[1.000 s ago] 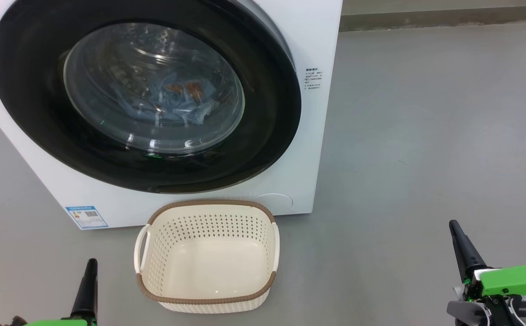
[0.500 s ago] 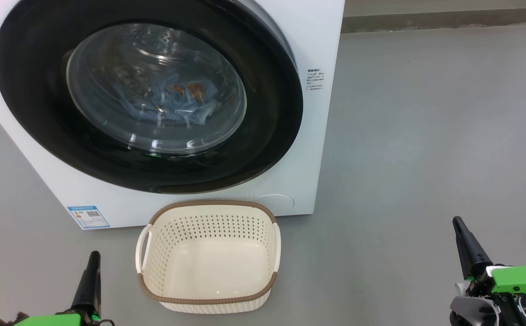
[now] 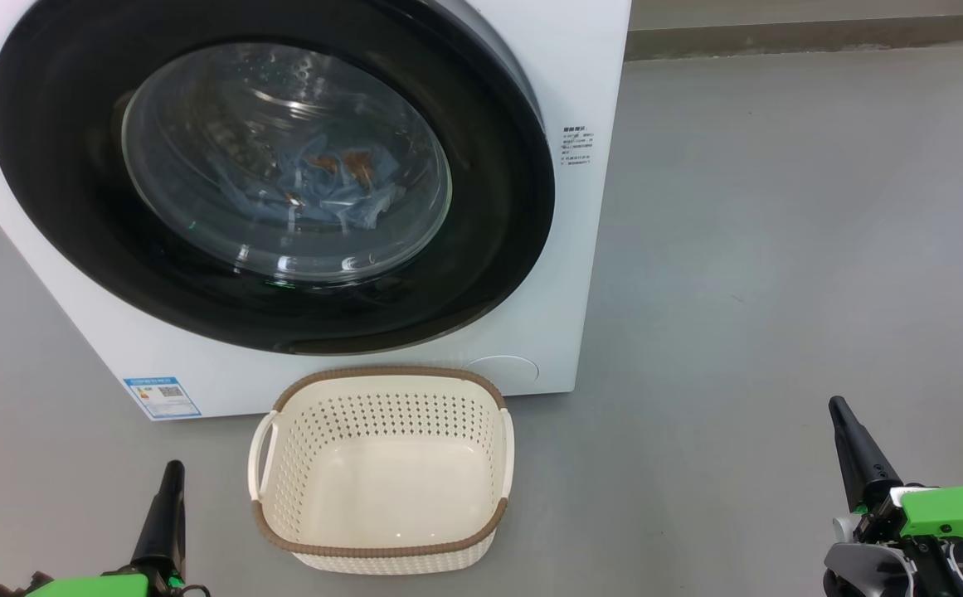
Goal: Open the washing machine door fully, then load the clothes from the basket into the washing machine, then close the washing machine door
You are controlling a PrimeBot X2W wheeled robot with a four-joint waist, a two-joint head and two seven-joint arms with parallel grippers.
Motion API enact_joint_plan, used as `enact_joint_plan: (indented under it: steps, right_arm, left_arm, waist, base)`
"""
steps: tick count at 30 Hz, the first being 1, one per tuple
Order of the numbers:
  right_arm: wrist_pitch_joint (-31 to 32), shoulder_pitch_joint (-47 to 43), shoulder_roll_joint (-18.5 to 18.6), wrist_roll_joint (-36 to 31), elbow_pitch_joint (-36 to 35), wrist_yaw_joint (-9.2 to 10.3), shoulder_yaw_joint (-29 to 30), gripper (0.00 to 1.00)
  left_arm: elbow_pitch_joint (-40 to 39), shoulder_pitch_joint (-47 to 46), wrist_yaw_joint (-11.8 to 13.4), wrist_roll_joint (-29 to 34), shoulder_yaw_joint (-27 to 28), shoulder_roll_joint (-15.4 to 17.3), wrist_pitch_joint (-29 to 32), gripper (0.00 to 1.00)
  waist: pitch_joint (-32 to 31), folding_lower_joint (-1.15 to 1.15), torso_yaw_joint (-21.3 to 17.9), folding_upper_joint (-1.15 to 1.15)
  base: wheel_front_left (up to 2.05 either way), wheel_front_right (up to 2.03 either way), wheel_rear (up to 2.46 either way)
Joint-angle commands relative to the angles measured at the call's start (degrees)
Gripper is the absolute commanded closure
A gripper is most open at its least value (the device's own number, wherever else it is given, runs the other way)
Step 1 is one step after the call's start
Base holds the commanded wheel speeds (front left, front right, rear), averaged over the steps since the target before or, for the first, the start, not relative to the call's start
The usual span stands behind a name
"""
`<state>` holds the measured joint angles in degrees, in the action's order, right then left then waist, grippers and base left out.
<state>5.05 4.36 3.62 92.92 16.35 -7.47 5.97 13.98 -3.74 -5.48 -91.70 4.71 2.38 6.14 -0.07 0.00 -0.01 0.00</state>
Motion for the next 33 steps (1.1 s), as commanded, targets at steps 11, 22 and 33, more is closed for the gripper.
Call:
enact_joint_plan:
  steps: [11, 22, 33]
  right_arm:
    - [0.20, 2.51, 0.49, 0.59, -1.79, -0.02, -0.99, 1.00]
    - [0.15, 2.51, 0.53, 0.64, -1.79, -0.02, -1.05, 1.00]
    - [0.11, 2.51, 0.57, 0.69, -1.79, -0.02, -1.11, 1.00]
  left_arm:
    - [-1.81, -2.56, -0.06, -0.40, 1.92, 0.50, 0.36, 1.00]
    - [-1.81, -2.56, -0.06, -0.40, 1.92, 0.50, 0.36, 1.00]
    - [-1.81, -2.56, -0.06, -0.40, 1.92, 0.50, 0.36, 1.00]
  waist:
    - [0.00, 0.00, 0.00, 0.00]
    - [0.00, 0.00, 0.00, 0.00]
    - [0.00, 0.00, 0.00, 0.00]
  base:
    - [0.00, 0.00, 0.00]
    - [0.00, 0.00, 0.00]
    - [0.00, 0.00, 0.00]
